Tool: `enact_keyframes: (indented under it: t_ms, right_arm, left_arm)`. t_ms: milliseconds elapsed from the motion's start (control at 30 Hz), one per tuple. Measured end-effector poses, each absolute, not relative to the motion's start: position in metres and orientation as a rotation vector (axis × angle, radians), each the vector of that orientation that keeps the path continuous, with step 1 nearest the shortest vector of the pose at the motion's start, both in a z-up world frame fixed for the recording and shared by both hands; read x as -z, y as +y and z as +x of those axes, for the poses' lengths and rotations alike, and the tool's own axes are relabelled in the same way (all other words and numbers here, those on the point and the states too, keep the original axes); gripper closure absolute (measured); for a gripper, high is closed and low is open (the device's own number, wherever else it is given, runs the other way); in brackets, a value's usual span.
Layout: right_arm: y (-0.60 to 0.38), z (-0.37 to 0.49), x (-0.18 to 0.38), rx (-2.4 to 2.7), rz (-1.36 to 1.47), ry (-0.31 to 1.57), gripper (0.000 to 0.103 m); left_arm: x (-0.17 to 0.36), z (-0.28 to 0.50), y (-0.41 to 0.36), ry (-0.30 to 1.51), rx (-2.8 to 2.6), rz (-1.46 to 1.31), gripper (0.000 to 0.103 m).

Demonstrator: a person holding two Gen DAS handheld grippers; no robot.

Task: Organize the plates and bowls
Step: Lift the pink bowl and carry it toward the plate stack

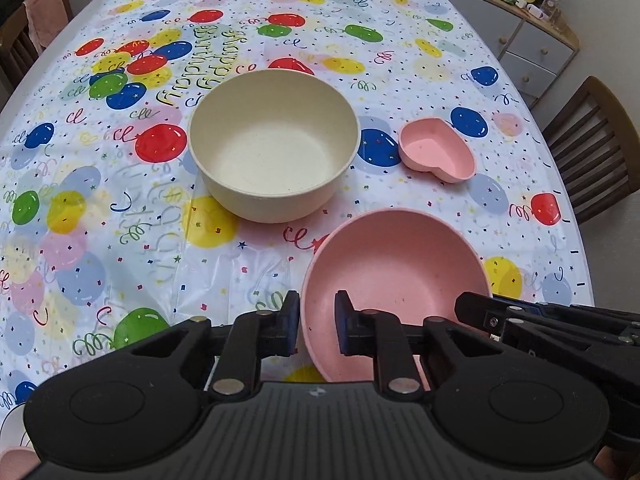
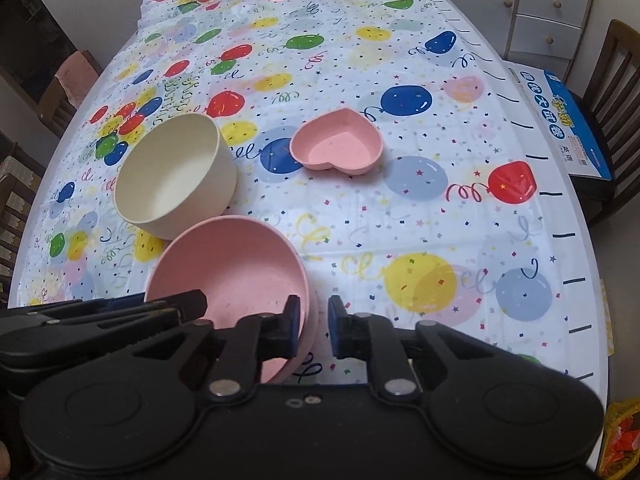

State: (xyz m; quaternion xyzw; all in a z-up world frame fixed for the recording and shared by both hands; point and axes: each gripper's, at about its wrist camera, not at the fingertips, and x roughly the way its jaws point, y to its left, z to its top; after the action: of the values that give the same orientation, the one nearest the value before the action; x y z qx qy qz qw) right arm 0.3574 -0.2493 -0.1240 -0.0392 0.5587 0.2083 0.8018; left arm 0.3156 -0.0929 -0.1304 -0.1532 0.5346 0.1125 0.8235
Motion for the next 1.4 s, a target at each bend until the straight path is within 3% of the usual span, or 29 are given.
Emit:
enact_keyframes:
  t_ms: [67,800,1400]
  right_arm:
    - [-0.248,0.356,0.123,-0.45,-0.078,1.194,0.097]
    - [-0.294,0.284,0.087,-0.339,-0.006,1.19,0.097]
    - [-0.348,0.201,0.09,-0.216,0.092,1.22,0.097]
  left_arm:
    - [0.129,0.314,-0.093,1.14,-0.235,-0.322,0.088]
    - [0.09,0.243,-0.143,1.191,-0.026,-0.213,0.088]
    - [0.102,0.185,-0.185,1.269,0.12,-0.129,0.088]
